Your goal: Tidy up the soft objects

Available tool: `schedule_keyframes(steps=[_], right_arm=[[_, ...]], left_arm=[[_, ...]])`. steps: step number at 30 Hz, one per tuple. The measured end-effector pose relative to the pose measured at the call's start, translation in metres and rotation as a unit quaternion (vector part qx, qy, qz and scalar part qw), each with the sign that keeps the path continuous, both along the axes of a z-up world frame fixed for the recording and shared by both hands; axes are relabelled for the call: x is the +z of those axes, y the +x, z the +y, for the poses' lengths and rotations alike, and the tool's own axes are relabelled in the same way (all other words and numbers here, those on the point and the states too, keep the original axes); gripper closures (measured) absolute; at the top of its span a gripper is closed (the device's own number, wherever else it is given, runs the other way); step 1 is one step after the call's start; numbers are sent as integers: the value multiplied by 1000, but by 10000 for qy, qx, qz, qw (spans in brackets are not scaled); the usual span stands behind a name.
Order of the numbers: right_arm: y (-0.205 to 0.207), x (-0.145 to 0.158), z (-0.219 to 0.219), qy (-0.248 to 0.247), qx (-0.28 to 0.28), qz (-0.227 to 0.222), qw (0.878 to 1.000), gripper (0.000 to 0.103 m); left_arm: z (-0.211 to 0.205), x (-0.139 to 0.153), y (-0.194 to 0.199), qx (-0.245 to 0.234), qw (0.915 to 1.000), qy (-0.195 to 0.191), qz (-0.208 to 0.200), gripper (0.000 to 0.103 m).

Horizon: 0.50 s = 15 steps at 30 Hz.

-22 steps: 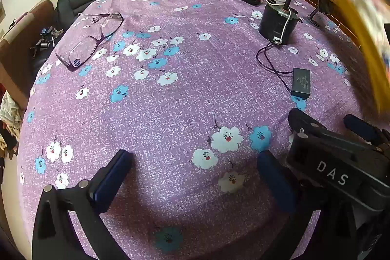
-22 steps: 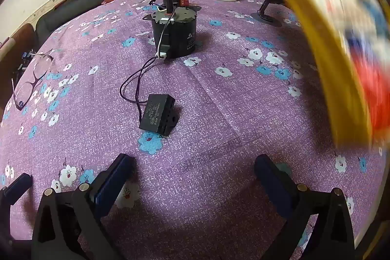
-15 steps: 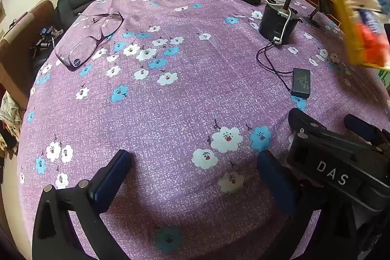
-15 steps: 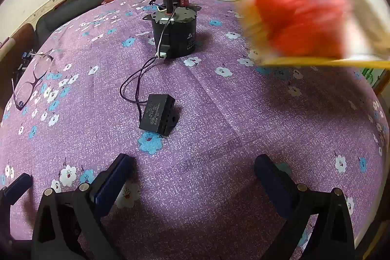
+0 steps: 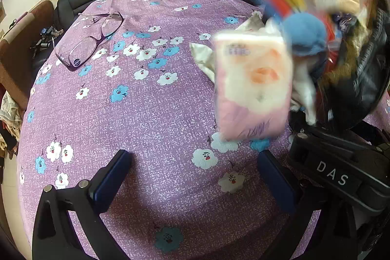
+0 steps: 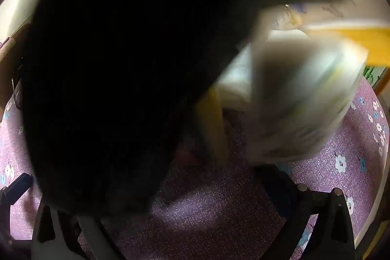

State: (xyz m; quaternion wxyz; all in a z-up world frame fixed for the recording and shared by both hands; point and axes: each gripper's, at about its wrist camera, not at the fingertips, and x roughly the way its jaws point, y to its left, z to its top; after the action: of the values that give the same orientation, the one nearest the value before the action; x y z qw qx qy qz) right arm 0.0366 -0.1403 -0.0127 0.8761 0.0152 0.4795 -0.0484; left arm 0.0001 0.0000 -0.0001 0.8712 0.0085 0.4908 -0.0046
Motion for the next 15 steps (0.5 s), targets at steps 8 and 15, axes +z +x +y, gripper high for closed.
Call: schedule_keyframes(steps=[8, 15], right_arm=[[2, 3, -1, 3, 1, 5, 10000, 1], [2, 1, 2, -2, 1, 3, 10000, 1]], left_arm=[[0, 0, 0, 0, 10000, 1, -2, 0], [0, 0, 0, 0, 10000, 0, -2, 0]])
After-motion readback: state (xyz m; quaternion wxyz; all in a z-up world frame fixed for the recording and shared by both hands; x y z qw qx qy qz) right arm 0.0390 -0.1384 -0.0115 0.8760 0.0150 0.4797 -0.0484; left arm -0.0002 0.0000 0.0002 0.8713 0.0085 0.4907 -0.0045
